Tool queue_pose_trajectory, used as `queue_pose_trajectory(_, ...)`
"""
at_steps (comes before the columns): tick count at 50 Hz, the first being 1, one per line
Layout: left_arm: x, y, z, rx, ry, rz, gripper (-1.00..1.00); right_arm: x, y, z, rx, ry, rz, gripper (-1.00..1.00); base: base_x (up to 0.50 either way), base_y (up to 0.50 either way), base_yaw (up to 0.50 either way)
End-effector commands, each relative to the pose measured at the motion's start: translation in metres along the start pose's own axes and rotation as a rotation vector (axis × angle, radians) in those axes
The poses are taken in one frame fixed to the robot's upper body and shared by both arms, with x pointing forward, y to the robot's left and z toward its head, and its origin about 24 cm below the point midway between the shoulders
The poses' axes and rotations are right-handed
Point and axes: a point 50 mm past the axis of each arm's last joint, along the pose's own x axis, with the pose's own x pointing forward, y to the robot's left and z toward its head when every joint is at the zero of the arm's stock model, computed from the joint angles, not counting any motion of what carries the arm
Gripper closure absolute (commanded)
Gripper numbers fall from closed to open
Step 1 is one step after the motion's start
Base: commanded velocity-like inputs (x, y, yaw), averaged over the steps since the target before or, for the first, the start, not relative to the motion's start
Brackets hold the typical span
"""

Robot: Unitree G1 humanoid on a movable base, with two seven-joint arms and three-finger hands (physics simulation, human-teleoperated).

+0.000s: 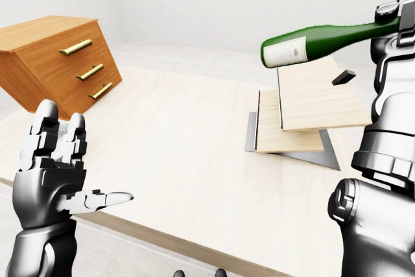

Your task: Put the wine bottle on the wine rack.

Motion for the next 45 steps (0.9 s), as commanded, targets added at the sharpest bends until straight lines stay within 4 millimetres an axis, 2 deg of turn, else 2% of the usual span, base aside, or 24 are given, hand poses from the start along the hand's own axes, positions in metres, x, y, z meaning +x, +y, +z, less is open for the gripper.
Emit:
queue_pose_trajectory(1,0.0,-0.001,0.001,-0.002,-0.005,-0.002,-1.0,-0.005,-0.004,0.01,0.003,-0.013,0.012,1.0,0.0,0.0,0.0)
queue_pose_trajectory(14,0.001,-0.003,0.005,-0.004,-0.026,-0.003,-1.0,-0.002,-0.003,0.019,-0.044,-0.038,0.024,1.0,0.0,0.0,0.0)
queue_pose_trajectory(24,0.002,-0.005,0.006,-0.005,-0.031,-0.005,-1.0,0.002,-0.016,0.017,-0.126,-0.033,0.019,1.0,0.0,0.0,0.0)
queue_pose_trajectory(36,0.004,-0.007,0.009,-0.007,-0.05,-0.01,-1.0,0.011,-0.02,0.015,-0.243,-0.025,0.025,1.0,0.0,0.0,0.0)
queue_pose_trajectory(45,0.006,-0.009,0.013,-0.009,-0.078,-0.015,-1.0,0.016,-0.027,0.022,-0.263,-0.03,0.01,1.0,0.0,0.0,0.0)
